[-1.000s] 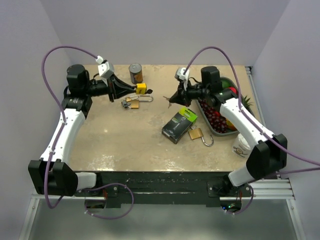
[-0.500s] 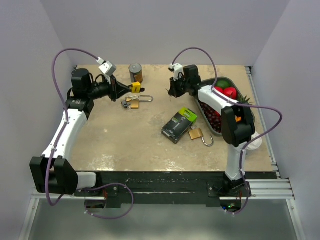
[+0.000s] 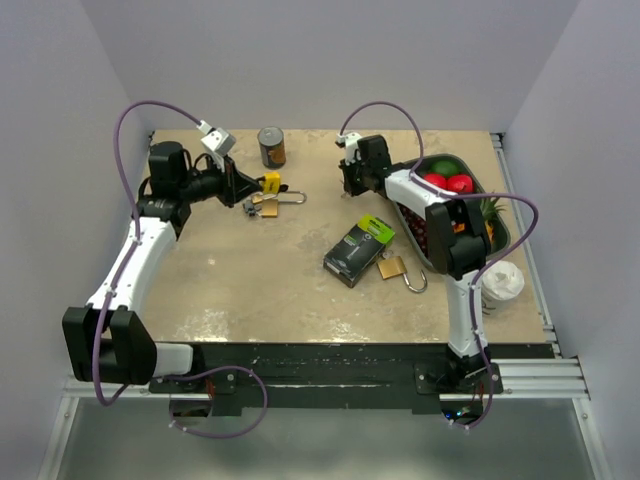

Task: Lock with the key
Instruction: Place the key at the center of the board, then place the lock at the center of the board.

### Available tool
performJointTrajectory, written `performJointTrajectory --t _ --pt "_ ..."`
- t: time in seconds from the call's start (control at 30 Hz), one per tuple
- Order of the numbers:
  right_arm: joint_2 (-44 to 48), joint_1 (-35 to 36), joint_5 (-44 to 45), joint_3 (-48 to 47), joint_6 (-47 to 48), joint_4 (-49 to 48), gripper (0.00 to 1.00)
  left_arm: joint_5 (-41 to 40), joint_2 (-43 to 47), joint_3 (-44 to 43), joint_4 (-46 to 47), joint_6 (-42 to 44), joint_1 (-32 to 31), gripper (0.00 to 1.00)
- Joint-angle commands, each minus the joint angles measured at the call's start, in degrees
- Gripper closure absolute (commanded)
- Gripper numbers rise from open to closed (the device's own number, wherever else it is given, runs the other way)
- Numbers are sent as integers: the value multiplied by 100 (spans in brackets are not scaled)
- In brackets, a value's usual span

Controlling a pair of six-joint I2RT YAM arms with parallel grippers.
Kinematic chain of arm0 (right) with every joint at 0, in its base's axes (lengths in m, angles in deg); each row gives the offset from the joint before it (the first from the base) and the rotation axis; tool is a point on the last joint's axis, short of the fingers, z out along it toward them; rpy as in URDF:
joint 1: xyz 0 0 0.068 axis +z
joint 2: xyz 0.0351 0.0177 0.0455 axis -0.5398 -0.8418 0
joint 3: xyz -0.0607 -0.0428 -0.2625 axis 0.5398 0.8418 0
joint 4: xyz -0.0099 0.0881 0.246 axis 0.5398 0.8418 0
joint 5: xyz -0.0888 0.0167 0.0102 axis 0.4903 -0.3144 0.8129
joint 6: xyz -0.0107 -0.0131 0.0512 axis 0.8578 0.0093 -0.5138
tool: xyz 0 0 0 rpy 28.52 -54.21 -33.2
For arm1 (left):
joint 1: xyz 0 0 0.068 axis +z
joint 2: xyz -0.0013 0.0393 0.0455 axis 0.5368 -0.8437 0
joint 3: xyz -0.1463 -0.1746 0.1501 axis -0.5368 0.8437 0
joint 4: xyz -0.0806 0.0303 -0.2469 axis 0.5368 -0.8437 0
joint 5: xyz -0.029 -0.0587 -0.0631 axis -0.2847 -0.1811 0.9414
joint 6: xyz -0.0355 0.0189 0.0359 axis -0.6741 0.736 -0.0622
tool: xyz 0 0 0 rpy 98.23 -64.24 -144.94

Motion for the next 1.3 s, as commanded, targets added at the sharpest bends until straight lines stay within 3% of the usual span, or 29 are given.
performJointTrajectory --t 0.0,0.1,0.17,0.2,0.3,0.47,0.53,0.63,0.8,0.93,1.27 --pt "62 -20 396 -198 194 -17 100 167 -49 -171 236 8 37 100" --pt "44 -29 388 -171 221 35 100 211 -120 -189 140 60 28 100" --pt "27 -29 256 -197 230 71 86 124 -173 -232 -1 262 -16 100" --pt "36 -29 229 -197 238 71 70 106 -225 -276 -167 349 -42 100" --pt "150 -38 10 -189 265 53 52 80 -339 -338 -405 412 -60 100" --pt "684 -38 -909 -75 466 -78 39 315 -384 -399 -467 377 -60 100" --pt "957 -38 -1316 109 651 -210 25 492 -436 -496 -590 368 -60 100" --pt "1572 -20 -2186 505 1037 -359 12 983 -603 -751 -880 385 -60 100" --pt "2678 -29 -3572 1268 2369 -203 7 1783 -884 -1181 -1669 674 -95 100" --pt "3532 59 -4076 1998 3234 -158 5 2371 -1052 -1392 -2128 745 -165 100" --pt "5070 814 -3946 3335 4870 -8 5 3436 -1105 -1613 -3535 1633 -534 100"
